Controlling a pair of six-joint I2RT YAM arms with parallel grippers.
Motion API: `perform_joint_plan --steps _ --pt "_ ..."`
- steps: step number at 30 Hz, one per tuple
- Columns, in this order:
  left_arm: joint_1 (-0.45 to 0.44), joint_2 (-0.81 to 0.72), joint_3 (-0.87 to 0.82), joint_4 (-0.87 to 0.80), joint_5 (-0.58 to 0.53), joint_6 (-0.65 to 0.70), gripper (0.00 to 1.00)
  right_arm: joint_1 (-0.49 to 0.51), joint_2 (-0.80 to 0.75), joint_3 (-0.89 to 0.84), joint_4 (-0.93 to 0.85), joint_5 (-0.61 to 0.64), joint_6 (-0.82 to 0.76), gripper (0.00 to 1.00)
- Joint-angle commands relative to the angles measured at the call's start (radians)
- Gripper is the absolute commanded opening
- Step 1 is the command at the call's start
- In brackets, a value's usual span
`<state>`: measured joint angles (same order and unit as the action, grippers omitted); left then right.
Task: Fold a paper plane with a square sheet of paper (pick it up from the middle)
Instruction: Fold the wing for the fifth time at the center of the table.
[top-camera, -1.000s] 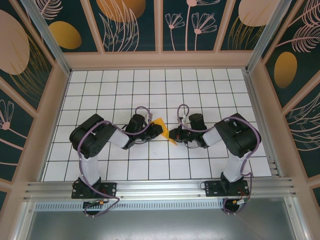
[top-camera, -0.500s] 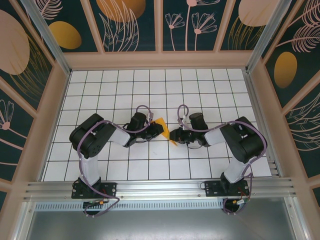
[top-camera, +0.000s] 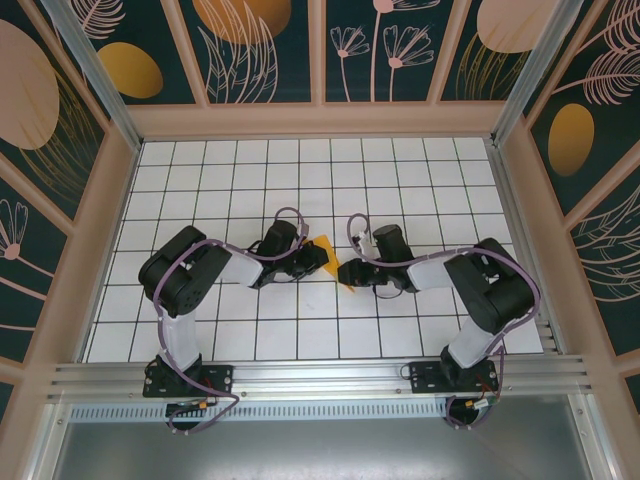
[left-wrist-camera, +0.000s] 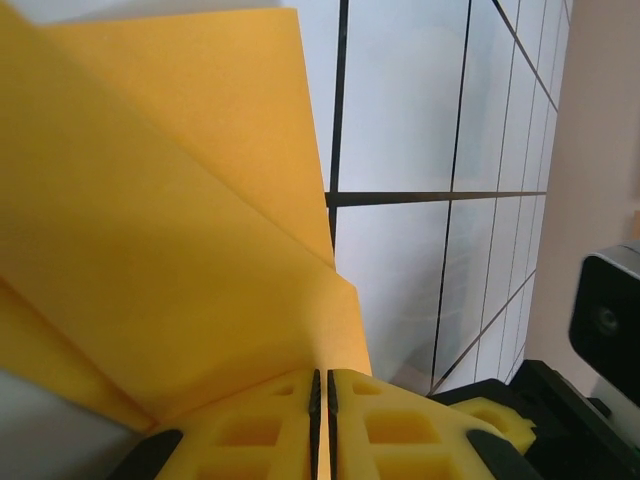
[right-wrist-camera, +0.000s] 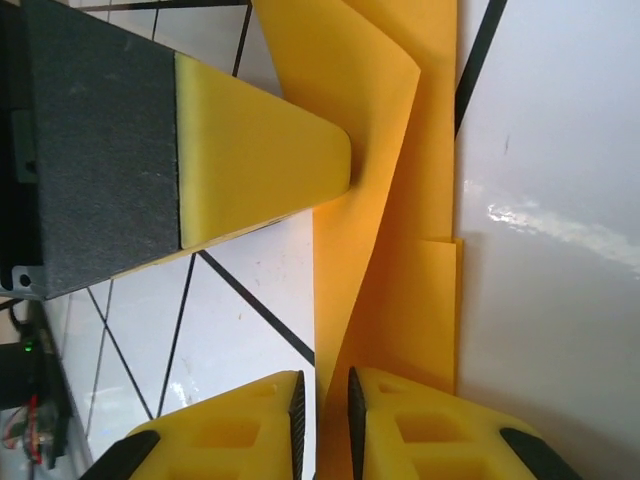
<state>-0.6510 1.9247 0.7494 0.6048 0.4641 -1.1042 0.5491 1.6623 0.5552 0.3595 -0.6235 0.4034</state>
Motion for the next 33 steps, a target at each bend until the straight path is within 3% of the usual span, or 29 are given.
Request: perform_joint_plan --steps 1,7,19,27,33 --pt "-0.007 0.059 0.014 -0.127 -0.093 0.021 0.14 0.027 -0.038 0.018 -0.089 0.156 -0.082 0.25" --pt "-0.007 0.061 0.024 -0.155 -0.099 0.021 0.14 0.069 -0.079 0.036 -0.134 0.223 -0.118 0.27" --pt "-0.007 0.051 0.042 -0.187 -0.097 0.036 0.14 0.093 -0.043 0.061 -0.163 0.239 -0.162 0.15" --pt "-0.006 -0.051 0.145 -0.325 -0.121 0.235 0.23 0.011 -0.049 0.035 -0.097 0.037 -0.077 0.01" --pt "-0.005 -0.145 0.054 -0.147 -0.094 0.209 0.27 -0.033 -0.043 0.004 0.016 -0.095 0.058 0.00"
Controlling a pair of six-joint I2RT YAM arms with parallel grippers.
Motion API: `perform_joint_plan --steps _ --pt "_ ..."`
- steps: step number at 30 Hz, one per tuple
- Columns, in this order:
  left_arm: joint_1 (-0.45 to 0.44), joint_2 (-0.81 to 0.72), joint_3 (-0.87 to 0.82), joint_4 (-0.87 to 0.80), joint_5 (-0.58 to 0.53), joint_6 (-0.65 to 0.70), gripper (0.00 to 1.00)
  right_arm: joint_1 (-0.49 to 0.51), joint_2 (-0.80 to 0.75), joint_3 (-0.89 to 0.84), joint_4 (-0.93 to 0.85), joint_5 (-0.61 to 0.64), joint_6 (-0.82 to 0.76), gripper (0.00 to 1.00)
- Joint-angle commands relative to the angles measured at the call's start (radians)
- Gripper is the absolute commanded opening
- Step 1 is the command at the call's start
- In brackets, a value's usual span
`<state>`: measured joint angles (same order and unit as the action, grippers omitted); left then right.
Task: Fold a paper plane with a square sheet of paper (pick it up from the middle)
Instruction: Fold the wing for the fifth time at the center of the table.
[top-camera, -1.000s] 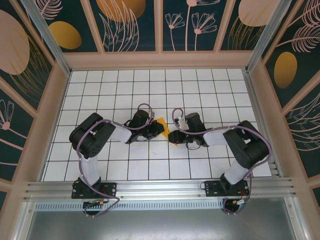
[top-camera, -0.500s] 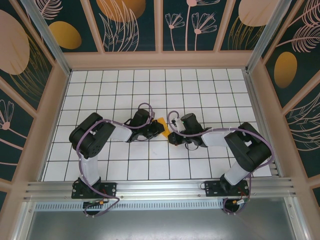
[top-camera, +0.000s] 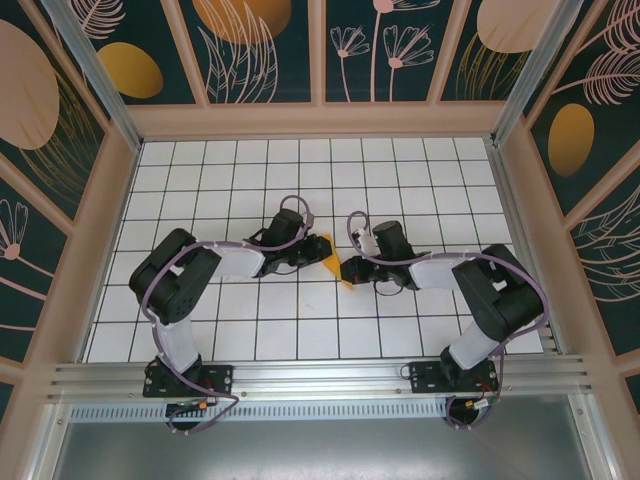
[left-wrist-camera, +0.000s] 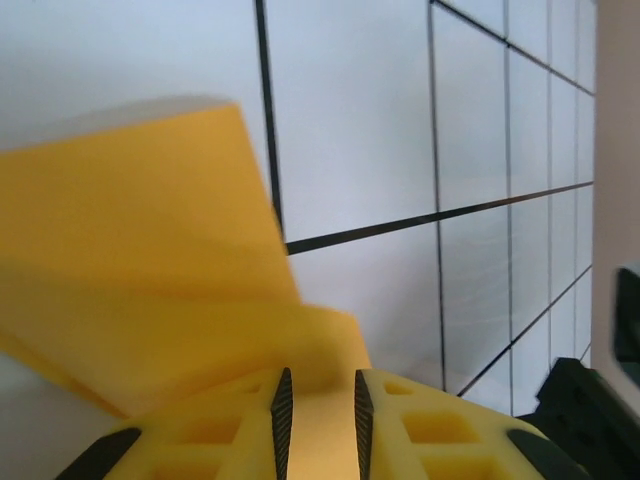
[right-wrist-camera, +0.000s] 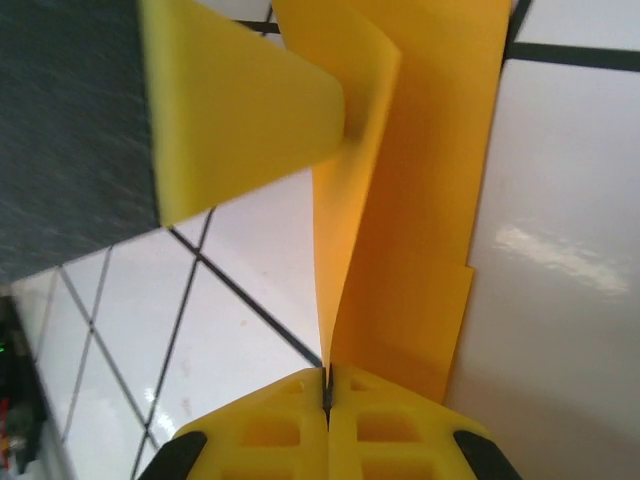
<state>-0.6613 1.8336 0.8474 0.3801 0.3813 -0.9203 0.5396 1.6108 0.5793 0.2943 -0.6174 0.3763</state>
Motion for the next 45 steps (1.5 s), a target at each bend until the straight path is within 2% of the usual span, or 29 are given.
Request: perform_joint_plan --steps 1,5,14,30,45 --pt "0.005 -0.064 -0.070 0.124 0.001 0.013 0.28 -0.027 0.017 -0.024 0.099 -0.116 0.107 0.00" --pt "0.004 -0.074 -0.141 0.250 0.043 -0.036 0.27 -0.028 0.056 -0.018 0.120 -0.122 0.161 0.00" --pt "-0.005 -0.011 -0.189 0.371 0.089 -0.095 0.21 -0.029 0.108 -0.022 0.154 -0.137 0.208 0.00" --pt "-0.023 0.043 -0.205 0.401 0.091 -0.108 0.17 -0.038 0.133 -0.035 0.144 -0.105 0.239 0.00" --pt "-0.024 0.095 -0.126 0.277 0.067 -0.101 0.12 -0.037 0.140 -0.038 0.136 -0.115 0.222 0.04"
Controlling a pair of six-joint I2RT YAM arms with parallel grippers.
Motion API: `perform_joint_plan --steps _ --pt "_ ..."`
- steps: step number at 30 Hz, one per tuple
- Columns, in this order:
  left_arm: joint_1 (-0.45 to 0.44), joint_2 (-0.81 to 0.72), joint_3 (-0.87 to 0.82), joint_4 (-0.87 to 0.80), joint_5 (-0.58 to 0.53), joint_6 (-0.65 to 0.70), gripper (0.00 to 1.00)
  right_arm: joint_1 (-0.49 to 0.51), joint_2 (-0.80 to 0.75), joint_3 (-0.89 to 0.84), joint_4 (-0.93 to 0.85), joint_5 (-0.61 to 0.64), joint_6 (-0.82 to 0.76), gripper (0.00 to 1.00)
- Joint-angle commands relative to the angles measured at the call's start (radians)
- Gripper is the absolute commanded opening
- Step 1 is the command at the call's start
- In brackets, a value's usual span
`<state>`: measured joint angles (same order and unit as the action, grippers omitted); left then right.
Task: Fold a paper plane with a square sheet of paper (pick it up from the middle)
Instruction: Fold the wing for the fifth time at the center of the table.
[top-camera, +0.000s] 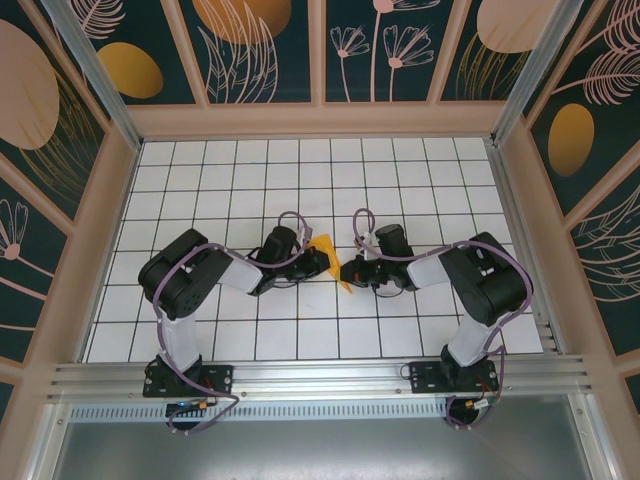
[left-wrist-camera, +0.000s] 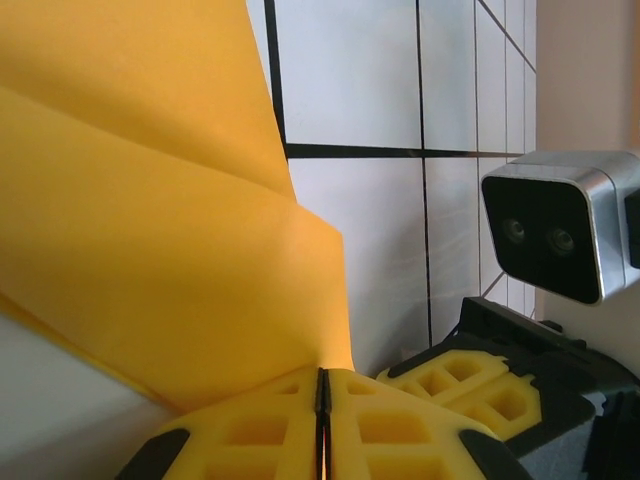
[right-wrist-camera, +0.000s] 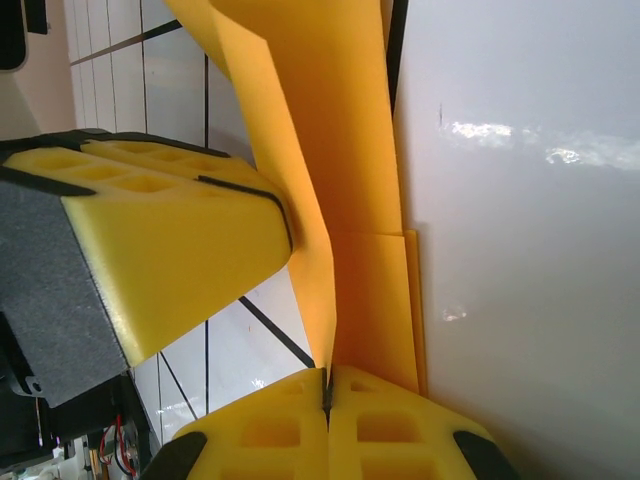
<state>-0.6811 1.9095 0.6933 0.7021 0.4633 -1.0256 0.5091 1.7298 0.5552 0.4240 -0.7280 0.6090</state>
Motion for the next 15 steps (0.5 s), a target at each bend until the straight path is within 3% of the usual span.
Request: perform_joint_plan --steps 1,9,15 --pt "-0.005 0.021 0.034 -0.060 -0.020 0.006 0.12 -0.006 0.021 -0.014 0.004 -0.006 -0.012 0.04" --pt "-0.004 0.034 0.070 -0.197 -0.057 0.024 0.11 -0.007 -0.006 -0.005 -0.032 -0.001 -0.020 0.10" --pt "-0.003 0.056 0.102 -0.309 -0.099 0.033 0.11 -0.009 -0.065 0.004 -0.115 0.009 -0.046 0.21"
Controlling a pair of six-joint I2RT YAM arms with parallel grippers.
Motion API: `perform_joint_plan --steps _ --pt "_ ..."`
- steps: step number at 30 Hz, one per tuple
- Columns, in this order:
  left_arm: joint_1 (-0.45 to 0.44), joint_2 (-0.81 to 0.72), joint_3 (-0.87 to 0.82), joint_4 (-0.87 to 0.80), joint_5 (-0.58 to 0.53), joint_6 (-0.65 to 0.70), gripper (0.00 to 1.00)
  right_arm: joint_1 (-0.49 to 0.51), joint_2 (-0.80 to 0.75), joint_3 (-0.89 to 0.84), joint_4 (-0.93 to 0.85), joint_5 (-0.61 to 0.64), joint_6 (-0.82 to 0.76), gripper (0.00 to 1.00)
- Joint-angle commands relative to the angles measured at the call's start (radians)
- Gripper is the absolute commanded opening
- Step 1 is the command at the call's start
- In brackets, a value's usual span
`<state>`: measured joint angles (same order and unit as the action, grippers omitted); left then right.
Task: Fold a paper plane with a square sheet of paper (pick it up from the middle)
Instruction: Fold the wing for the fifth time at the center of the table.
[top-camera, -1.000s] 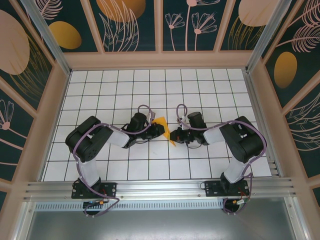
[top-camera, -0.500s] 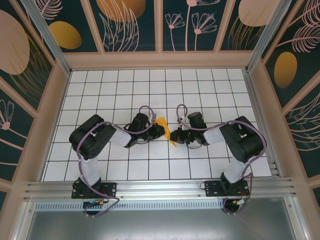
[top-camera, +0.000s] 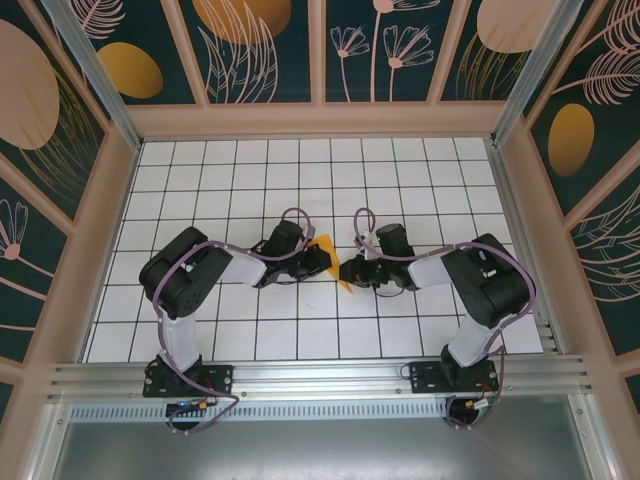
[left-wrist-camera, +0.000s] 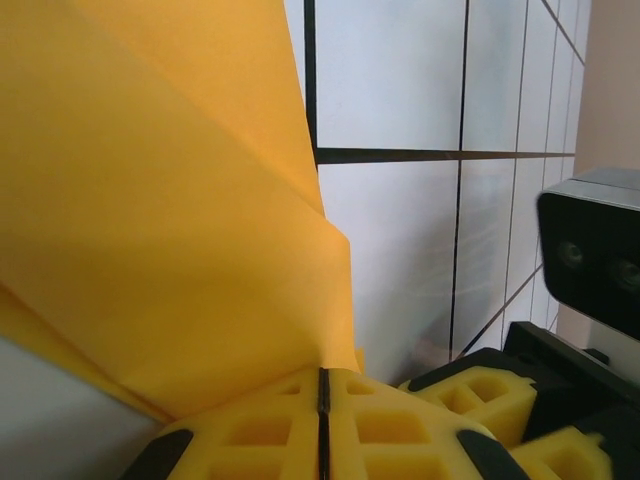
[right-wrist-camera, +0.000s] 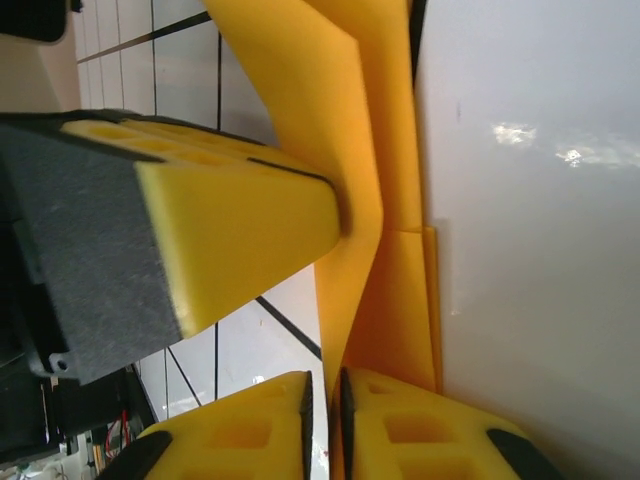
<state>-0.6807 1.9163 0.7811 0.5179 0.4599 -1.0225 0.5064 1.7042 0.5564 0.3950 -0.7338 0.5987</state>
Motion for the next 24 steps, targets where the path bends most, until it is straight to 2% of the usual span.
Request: perform_joint_plan --steps 1,5,11,16,21,24 --pt "-0.005 0.054 0.018 -0.137 -0.099 0.029 0.11 -0.006 -0.049 0.001 -0.102 0.019 -0.040 0.21" --pt "-0.005 0.064 0.023 -0.154 -0.107 0.027 0.10 -0.008 -0.074 -0.020 -0.131 0.030 -0.043 0.21" --pt "-0.005 0.071 0.034 -0.181 -0.121 0.025 0.10 -0.008 -0.058 -0.026 -0.163 0.079 -0.046 0.12" --pt "-0.004 0.075 0.040 -0.206 -0.135 0.025 0.10 -0.008 -0.041 -0.002 -0.206 0.099 -0.051 0.11" --pt "-0.006 0.074 0.048 -0.229 -0.145 0.026 0.10 -0.005 -0.162 0.043 -0.295 0.155 -0.055 0.21" --pt "-0.005 0.077 0.049 -0.234 -0.146 0.025 0.10 0.006 -0.212 0.080 -0.357 0.187 -0.079 0.22"
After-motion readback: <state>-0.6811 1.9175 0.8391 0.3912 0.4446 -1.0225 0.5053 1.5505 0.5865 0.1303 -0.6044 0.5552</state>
